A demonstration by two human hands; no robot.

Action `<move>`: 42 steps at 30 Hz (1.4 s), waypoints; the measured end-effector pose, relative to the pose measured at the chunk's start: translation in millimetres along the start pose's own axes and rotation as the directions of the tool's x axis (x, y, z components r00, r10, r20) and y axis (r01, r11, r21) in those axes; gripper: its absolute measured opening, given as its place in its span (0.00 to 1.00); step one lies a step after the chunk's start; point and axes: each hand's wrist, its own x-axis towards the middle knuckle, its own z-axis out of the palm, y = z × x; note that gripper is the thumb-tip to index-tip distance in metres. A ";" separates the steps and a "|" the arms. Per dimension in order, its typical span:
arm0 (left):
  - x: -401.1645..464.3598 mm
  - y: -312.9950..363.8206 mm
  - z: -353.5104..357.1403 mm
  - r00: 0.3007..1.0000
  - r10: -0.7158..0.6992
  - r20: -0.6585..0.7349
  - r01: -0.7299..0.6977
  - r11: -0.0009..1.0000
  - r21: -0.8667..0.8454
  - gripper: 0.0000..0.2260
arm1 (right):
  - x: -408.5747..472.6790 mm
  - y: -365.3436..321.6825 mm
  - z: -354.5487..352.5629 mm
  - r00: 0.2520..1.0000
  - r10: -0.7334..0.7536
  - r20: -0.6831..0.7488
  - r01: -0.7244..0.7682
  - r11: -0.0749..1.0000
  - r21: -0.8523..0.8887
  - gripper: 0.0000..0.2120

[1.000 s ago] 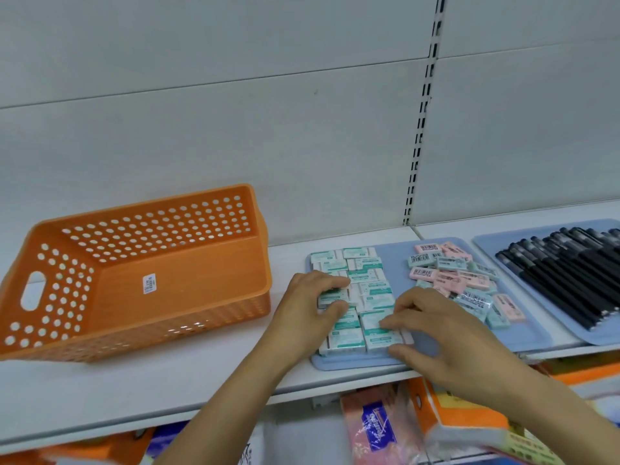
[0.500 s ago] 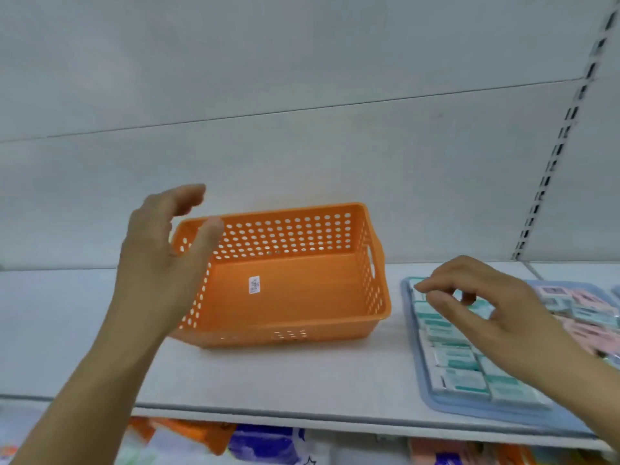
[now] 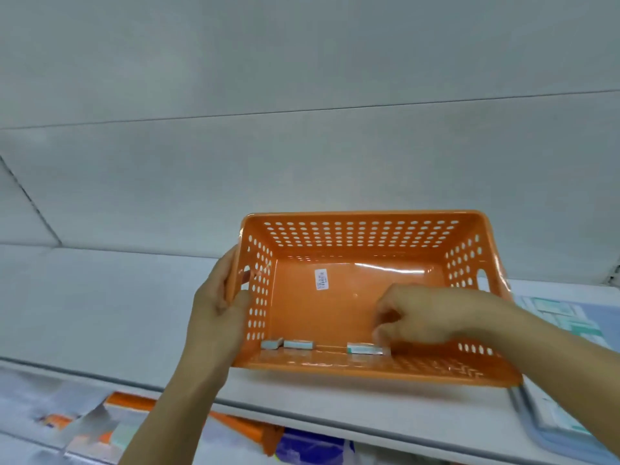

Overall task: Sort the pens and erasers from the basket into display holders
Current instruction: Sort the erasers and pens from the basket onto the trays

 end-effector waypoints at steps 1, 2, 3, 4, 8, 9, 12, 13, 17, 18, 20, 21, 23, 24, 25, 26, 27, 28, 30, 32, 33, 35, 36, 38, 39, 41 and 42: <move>0.3 0.3 -0.3 1.000 -0.002 0.006 0.002 1.000 -0.004 0.15 | 4.7 -4.9 1.7 0.999 0.005 0.044 -0.006 1.000 0.015 0.14; 0.7 1.2 -0.5 1.000 -0.008 0.011 0.008 1.000 -0.010 0.15 | 8.5 -9.9 3.3 0.998 0.005 0.070 -0.006 1.000 0.022 0.15; 1.1 1.4 -0.6 1.000 -0.014 0.013 0.014 1.000 -0.016 0.15 | 11.4 -14.9 5.0 0.996 0.005 0.084 -0.008 1.000 0.025 0.15; 1.4 1.0 -0.7 1.000 -0.017 0.013 0.017 1.000 -0.022 0.15 | 14.7 -19.5 6.7 0.995 0.007 0.098 -0.010 1.000 0.027 0.16; 3.2 -2.3 -1.6 1.000 -0.003 0.011 0.003 1.000 0.002 0.15 | 26.0 -34.1 8.5 0.994 0.029 0.104 -0.032 0.999 0.027 0.16; 3.2 -2.3 -1.6 1.000 0.002 0.011 -0.002 1.000 0.002 0.15 | 28.2 -37.6 6.9 0.998 0.022 0.066 -0.026 0.998 0.064 0.16; 2.3 -2.1 -0.9 1.000 0.018 0.016 -0.018 1.000 -0.022 0.14 | 37.6 -52.1 5.0 0.997 -0.023 -0.073 0.039 0.970 0.239 0.16; 2.5 -2.7 -0.2 1.000 0.021 0.017 -0.020 1.000 -0.021 0.14 | 41.5 -59.5 6.4 0.996 -0.038 -0.081 0.058 0.962 0.268 0.16; 3.7 -4.4 1.2 0.999 0.025 0.030 -0.025 0.999 -0.020 0.15 | 61.8 -81.9 17.0 0.999 -0.049 -0.013 0.050 0.958 0.283 0.13; 4.4 -5.1 0.9 0.999 0.026 0.031 -0.025 1.000 -0.018 0.15 | 64.5 -84.6 17.2 0.999 -0.047 -0.001 0.045 0.952 0.302 0.13; 6.0 -6.5 1.0 0.999 0.029 0.027 -0.029 1.000 -0.012 0.15 | 66.7 -88.9 16.5 0.997 -0.059 0.045 0.039 0.934 0.355 0.17; 7.2 -7.4 1.0 0.999 0.028 0.023 -0.027 1.000 -0.011 0.15 | 66.4 -91.0 15.9 0.995 -0.065 0.069 0.036 0.930 0.365 0.20; 9.0 -7.9 2.2 1.000 0.022 0.018 -0.022 1.000 -0.009 0.15 | 65.3 -95.9 15.4 0.992 -0.069 0.101 0.030 0.937 0.347 0.23; 9.3 -7.5 2.9 1.000 0.023 0.016 -0.023 1.000 -0.011 0.15 | 65.7 -98.3 16.2 0.992 -0.071 0.104 0.032 0.942 0.334 0.23; 9.2 -6.7 3.4 1.000 0.025 0.016 -0.025 1.000 -0.014 0.15 | 67.0 -99.9 17.1 0.993 -0.074 0.093 0.039 0.943 0.331 0.21; 9.2 -6.0 3.7 1.000 0.026 0.016 -0.026 1.000 -0.016 0.15 | 67.0 -101.9 16.9 0.994 -0.074 0.083 0.043 0.944 0.329 0.19; 9.5 -5.6 3.8 1.000 0.027 0.015 -0.027 0.999 -0.022 0.14 | 66.7 -103.5 17.1 0.994 -0.070 0.078 0.041 0.944 0.326 0.19; 10.2 -6.0 3.9 1.000 0.025 0.012 -0.025 0.999 -0.024 0.14 | 66.7 -104.0 16.8 0.994 -0.060 0.087 0.029 0.944 0.329 0.21; 11.8 -6.4 4.6 1.000 0.020 0.004 -0.020 1.000 -0.021 0.14 | 67.7 -103.0 16.7 0.994 -0.040 0.105 0.002 0.942 0.336 0.22; 13.1 -5.6 5.9 1.000 0.014 -0.007 -0.014 1.000 -0.018 0.14 | 66.5 -103.3 14.8 0.994 -0.052 0.096 0.014 0.934 0.356 0.18; 13.7 -5.2 6.5 1.000 0.015 -0.007 -0.015 1.000 -0.017 0.14 | 65.6 -103.3 14.2 0.994 -0.068 0.089 0.029 0.923 0.385 0.15; 15.0 -4.6 6.6 1.000 0.012 0.004 -0.012 1.000 -0.021 0.14 | 62.8 -105.5 13.4 0.989 -0.123 0.079 0.082 0.912 0.402 0.10; 15.8 -4.1 6.1 1.000 0.010 0.004 -0.010 1.000 -0.023 0.14 | 61.7 -106.6 13.6 0.984 -0.162 0.070 0.123 0.914 0.386 0.08; 19.5 -3.9 6.1 1.000 -0.008 0.005 0.008 1.000 -0.028 0.14 | 59.2 -108.1 15.6 0.979 -0.197 0.052 0.170 0.929 0.329 0.08; 21.2 -4.6 6.3 1.000 -0.018 0.005 0.018 0.999 -0.027 0.14 | 57.0 -110.1 15.1 0.979 -0.194 0.054 0.170 0.939 0.298 0.11; 21.9 -2.7 7.6 0.999 -0.040 0.005 0.040 0.999 -0.021 0.14 | 54.7 -110.1 11.3 0.978 -0.194 0.082 0.162 0.940 0.300 0.18; 22.1 -0.9 7.9 0.999 -0.047 0.011 0.048 0.999 -0.015 0.14 | 54.5 -109.5 9.6 0.974 -0.187 0.128 0.140 0.940 0.311 0.19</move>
